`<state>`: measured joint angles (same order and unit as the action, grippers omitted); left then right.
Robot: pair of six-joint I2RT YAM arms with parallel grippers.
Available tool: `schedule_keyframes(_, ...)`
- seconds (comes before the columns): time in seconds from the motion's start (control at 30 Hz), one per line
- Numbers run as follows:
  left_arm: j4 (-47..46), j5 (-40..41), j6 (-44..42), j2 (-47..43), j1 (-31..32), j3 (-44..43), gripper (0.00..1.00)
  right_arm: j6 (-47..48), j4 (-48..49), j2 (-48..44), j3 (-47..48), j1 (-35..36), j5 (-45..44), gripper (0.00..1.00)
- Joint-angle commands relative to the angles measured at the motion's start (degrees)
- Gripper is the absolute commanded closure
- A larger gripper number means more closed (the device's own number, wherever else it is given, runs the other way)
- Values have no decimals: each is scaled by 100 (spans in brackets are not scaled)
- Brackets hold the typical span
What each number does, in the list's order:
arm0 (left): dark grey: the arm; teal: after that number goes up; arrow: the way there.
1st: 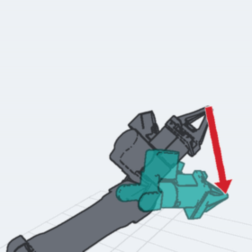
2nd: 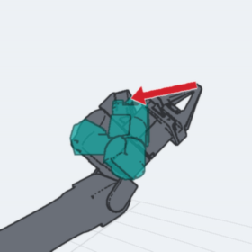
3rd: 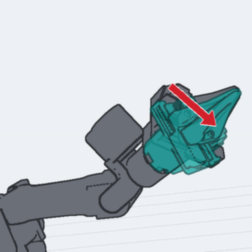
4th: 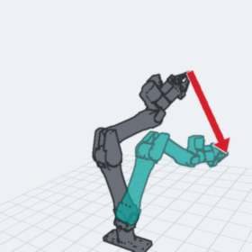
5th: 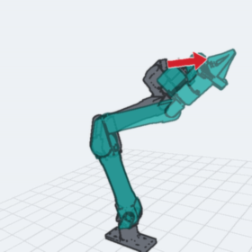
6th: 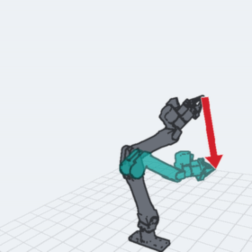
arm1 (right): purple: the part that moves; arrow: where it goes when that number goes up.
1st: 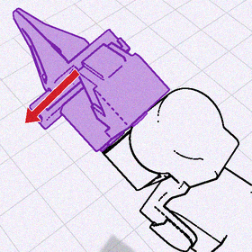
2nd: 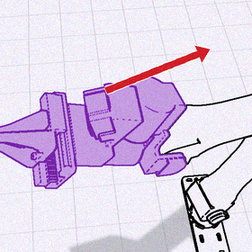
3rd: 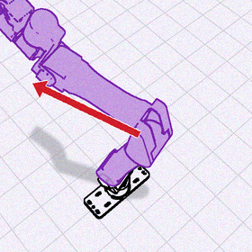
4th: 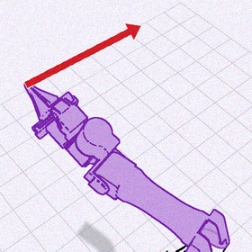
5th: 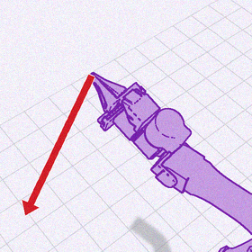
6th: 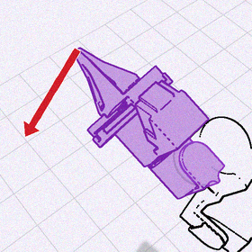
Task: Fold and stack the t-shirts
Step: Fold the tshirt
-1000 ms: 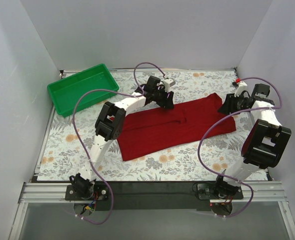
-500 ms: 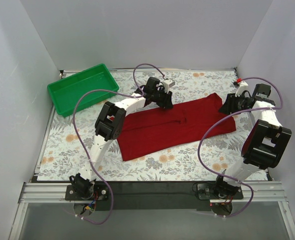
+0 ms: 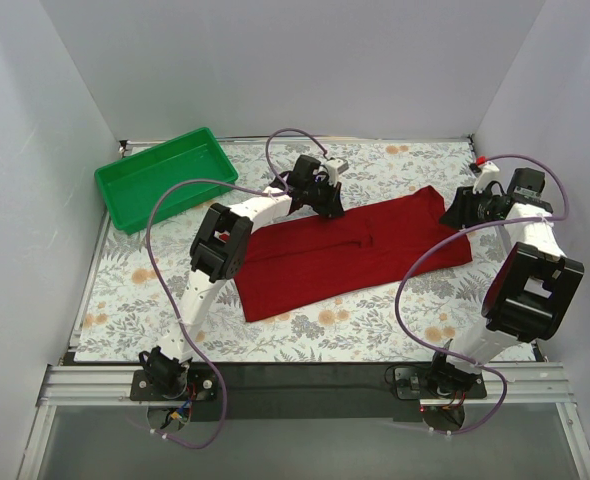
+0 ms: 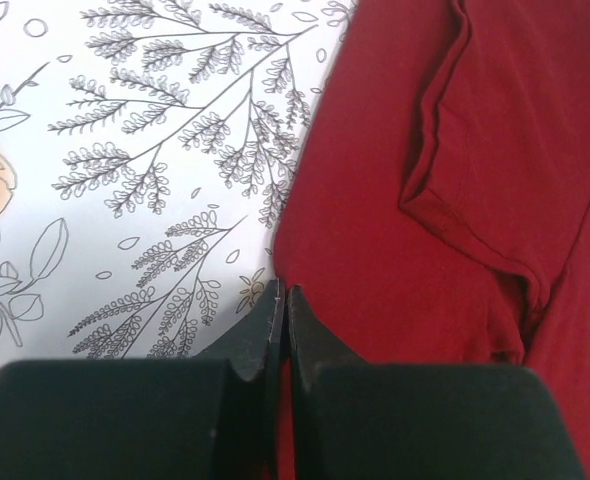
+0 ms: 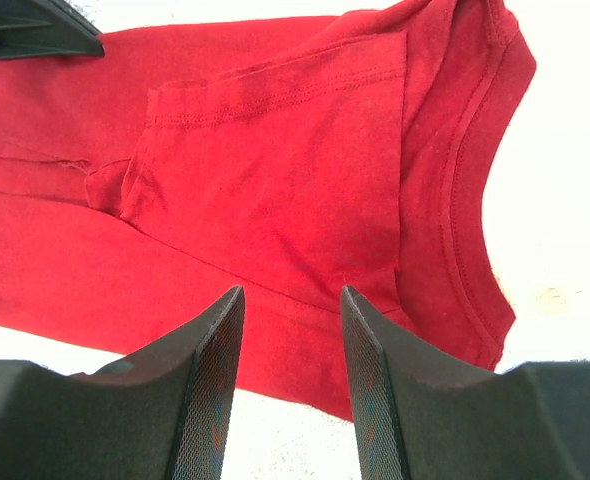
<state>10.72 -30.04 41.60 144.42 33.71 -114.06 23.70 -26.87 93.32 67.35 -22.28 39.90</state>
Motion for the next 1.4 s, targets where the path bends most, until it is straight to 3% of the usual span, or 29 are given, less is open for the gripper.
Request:
schedule_keyframes(0.0, 466, 709, 417, -19, -163, -19, 100, -59, 77, -253, -91, -48, 141, 57)
schedule_keyframes(0.33, 98, 1492, 1499, -352, -875, 542, 100, -41, 86, -305, -214, -66, 176, 57)
schedule_keyframes(0.57, 184, 2633, 2123, -687, -1384, 1105, 100, -24, 86, -332, -293, -66, 167, 57)
schedule_keyframes(0.67, 229, 2601, 2247, -757, -1499, 1175, 100, -32, 77, -314, -310, -57, 202, 57)
schedule_keyframes(0.8, 106, 1741, 2124, -871, -1499, 1132, 99, 55, 42, -279, -380, 83, 343, 57)
schedule_keyframes(0.93, 18, 1248, 2132, -1169, -1491, 1061, 66, 274, -90, -305, -582, 688, 632, 56)
schedule_keyframes(0.97, -17, 1107, 2106, -1292, -1491, 1079, 53, 353, -134, -323, -652, 829, 685, 56)
schedule_keyframes(1.0, -70, 1028, 2037, -1398, -1491, 1105, 48, 493, -256, -340, -671, 996, 738, 56)
schedule_keyframes(1.07, -184, 904, 1957, -1802, -1482, 1193, 38, 1151, -414, -419, -697, 1532, 984, 55)
schedule_keyframes(1.13, -245, 834, 1781, -2257, -1482, 1350, 36, 2193, -748, -559, -706, 2119, 1221, 53)
schedule_keyframes(1.2, -290, 781, 1528, -2627, -1482, 1543, 36, 2847, -854, -700, -863, 2613, 1240, 45)
schedule_keyframes(1.23, -351, 798, 1448, -2830, -1482, 1675, 35, 3799, -889, -866, -951, 3111, 1213, 41)
schedule_keyframes(1.37, -737, 1429, 1228, -4225, -1490, 2886, 32, 5701, -706, -1192, -1496, 4598, 714, 25)
